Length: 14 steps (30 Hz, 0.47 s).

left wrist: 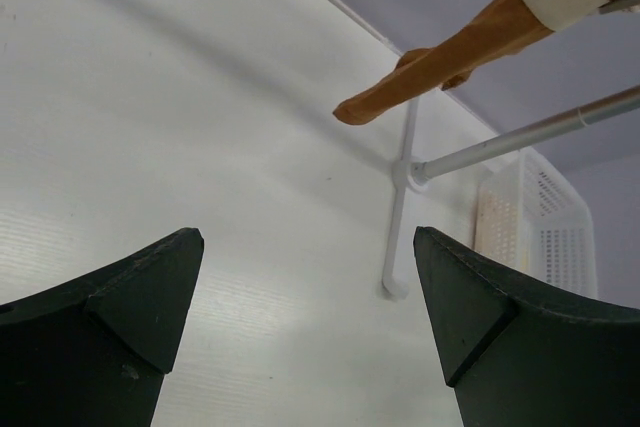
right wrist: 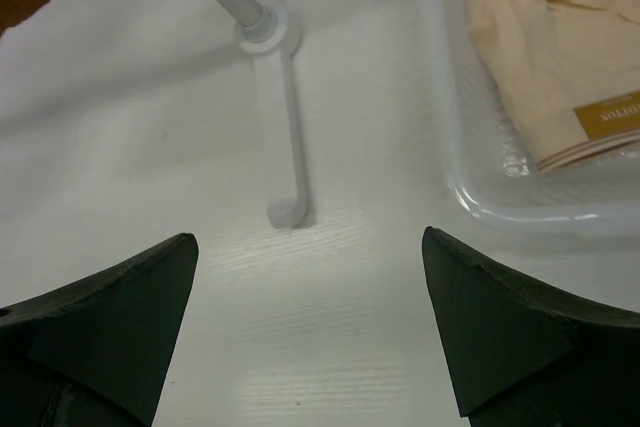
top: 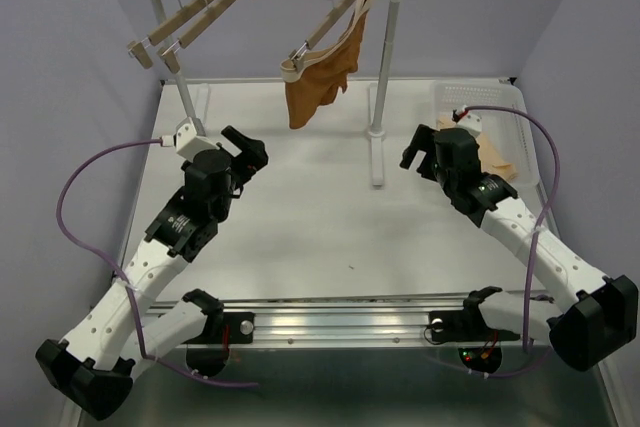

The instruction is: Clip the underwear to the hanger

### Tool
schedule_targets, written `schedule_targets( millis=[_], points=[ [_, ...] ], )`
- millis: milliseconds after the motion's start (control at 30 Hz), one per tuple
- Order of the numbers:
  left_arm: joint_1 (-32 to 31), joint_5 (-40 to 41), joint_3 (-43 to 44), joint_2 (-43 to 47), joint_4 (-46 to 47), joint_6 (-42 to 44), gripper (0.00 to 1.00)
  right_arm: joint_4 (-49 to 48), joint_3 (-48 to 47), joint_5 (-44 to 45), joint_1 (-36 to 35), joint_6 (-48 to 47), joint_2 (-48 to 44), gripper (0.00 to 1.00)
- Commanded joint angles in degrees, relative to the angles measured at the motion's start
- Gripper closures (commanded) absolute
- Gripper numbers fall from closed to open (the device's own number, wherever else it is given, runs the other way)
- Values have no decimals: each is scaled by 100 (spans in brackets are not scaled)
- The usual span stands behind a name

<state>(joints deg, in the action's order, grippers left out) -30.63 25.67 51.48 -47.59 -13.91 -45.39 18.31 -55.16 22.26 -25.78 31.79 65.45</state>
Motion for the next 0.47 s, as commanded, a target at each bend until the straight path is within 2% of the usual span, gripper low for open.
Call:
schedule_targets(
  millis=[0, 200, 433],
  points=[
    [40, 377, 248, -92, -121, -14, 1, 182, 189, 762, 12, 108, -357, 0],
    [75, 447, 345, -154, -50, 65, 1, 200, 233, 700, 12, 29, -322, 0],
    [84, 334, 529, -391, -15, 310, 1, 182, 286, 1043, 12, 38, -287, 0]
  ],
)
